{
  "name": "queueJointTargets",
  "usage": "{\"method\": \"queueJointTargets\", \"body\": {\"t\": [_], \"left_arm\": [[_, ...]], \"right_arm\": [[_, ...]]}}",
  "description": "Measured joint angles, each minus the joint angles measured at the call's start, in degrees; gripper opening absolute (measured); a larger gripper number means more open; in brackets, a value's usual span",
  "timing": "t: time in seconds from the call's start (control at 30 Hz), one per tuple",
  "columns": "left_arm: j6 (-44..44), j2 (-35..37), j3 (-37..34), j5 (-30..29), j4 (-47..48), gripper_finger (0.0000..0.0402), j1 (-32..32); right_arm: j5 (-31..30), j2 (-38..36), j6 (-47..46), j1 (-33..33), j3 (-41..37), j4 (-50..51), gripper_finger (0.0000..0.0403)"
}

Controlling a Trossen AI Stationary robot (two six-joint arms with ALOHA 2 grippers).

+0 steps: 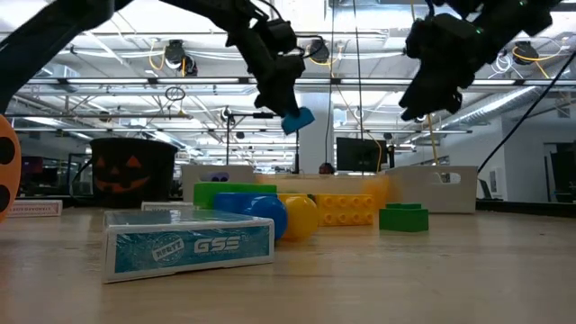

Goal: Pick & Place Toys
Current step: Put the right blue game piece into the orange bin

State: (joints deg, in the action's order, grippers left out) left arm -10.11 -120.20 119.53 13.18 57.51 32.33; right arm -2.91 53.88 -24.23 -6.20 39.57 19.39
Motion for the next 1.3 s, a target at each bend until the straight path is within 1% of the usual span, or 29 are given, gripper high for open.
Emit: {"method": "queueJointTargets", "body": {"t": [0.13,0.27,0.33,0.43,0.57,0.77,0.83,0.93,1.1,1.3], "left_arm": [[-2.51,-2.4,0.19,-1.19,1.38,0.0142,1.37],[-6.0,-4.53,0.3,-1.6,4.1,0.0154,2.75],[-7.56,-5.6,0.3,-1.75,4.29,0.0153,3.36],[-9.98,-6.76,0.3,-1.6,3.83,0.0138,4.08],[-13.76,-8.25,0.28,-2.4,4.19,0.0136,4.44],[-21.55,-8.09,0.26,-3.38,4.16,0.0161,3.87],[-21.91,-8.16,0.26,-2.92,3.24,0.0158,3.86],[-21.39,-8.11,0.26,-2.28,1.14,0.014,4.07],[-22.57,-8.58,0.3,-4.27,1.14,0.0136,4.07],[-22.61,-11.92,0.08,-3.52,5.84,0.0164,3.07]], "right_arm": [[-2.32,-1.03,-2.45,-0.23,-2.74,-0.8,0.0184],[-4.51,-1.0,-2.29,-0.45,-2.88,-1.62,0.018],[-4.6,-0.98,-2.42,-0.88,-2.88,-2.04,0.0178],[-4.6,-0.98,-2.7,-2.43,-2.88,-2.45,0.0174],[-4.56,-0.98,-4.09,-4.9,-2.88,-2.53,0.0171],[-4.48,-0.97,-5.11,-8.26,-2.88,-2.82,0.0171],[-4.46,-0.96,-5.13,-9.13,-2.88,-3.22,0.0171],[-4.4,-0.96,-5.8,-9.96,-2.88,-4.21,0.0171],[-4.47,-0.94,-6.42,-10.73,-2.88,-4.87,0.0171],[-4.47,-0.94,-6.44,-10.73,-2.88,-4.61,0.0171]]}}
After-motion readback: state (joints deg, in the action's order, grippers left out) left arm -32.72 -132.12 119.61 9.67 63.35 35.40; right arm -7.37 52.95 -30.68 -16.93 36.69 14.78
